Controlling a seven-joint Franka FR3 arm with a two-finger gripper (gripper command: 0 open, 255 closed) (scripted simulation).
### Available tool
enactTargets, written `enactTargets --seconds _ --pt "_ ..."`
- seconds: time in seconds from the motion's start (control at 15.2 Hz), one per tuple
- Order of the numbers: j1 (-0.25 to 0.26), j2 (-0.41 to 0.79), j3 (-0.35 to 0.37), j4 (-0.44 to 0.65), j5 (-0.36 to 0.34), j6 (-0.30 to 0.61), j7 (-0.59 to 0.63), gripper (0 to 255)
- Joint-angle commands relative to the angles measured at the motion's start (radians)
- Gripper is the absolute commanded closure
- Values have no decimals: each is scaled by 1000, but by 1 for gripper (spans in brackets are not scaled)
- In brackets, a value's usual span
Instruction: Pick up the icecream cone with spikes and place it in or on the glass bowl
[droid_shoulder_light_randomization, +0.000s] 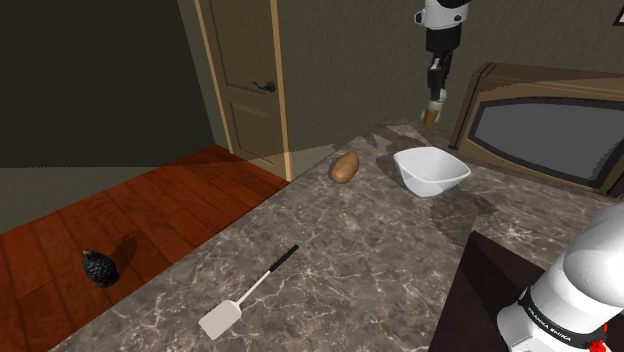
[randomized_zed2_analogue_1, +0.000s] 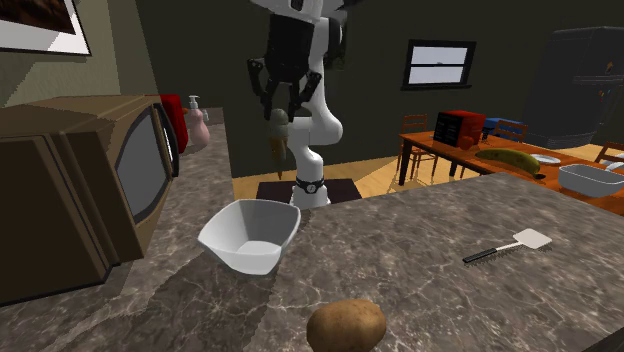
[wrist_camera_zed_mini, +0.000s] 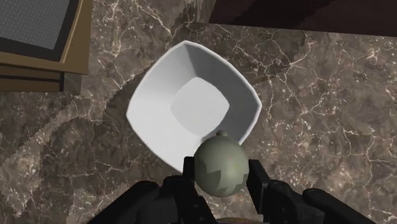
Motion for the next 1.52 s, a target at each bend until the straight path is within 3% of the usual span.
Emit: enactTargets --seconds 0.0,0.2,1.45 --pt "-19 9 -32 19 -11 0 -53 255" --pt "-53 42 -90 66 -25 7 -145 255" --pt "-56 5 -99 -226 -36 258 -95 255"
